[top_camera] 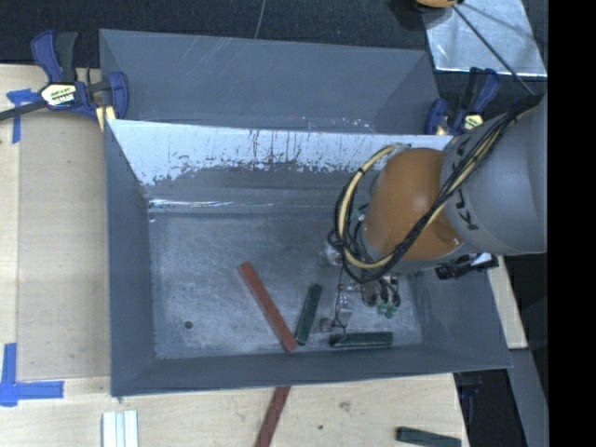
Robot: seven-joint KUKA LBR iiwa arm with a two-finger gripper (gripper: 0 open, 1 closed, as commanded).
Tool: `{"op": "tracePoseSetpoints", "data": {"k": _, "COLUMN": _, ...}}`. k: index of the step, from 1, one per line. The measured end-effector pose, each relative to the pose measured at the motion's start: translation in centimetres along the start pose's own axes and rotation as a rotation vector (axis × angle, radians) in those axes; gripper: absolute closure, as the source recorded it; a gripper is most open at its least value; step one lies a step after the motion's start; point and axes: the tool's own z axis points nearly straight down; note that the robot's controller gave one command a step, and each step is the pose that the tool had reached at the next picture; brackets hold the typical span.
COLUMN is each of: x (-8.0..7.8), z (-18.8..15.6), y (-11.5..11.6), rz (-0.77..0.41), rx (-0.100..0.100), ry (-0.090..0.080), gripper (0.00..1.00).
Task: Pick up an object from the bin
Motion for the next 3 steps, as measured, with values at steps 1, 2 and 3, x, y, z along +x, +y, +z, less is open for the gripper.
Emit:
{"op": "tracePoseSetpoints", "data": {"k": 1, "x": 0.0, "z": 0.0, "y": 0.0, "rz": 0.000, "rx": 0.000, "ry": 0.000, "gripper": 0.00}}
{"op": "tracePoseSetpoints", "data": {"k": 2, "x": -1.2, "z": -0.1, "y": 6.5, "rz": -0.314, "rx": -0.002, "ry": -0.004, "gripper": 1.00}}
{"op": "tracePoseSetpoints", "data": {"k": 3, "x": -1.2, "z": 0.0, "y": 6.5, "rz": -0.314, "rx": -0.001, "ry": -0.003, "gripper": 0.00}}
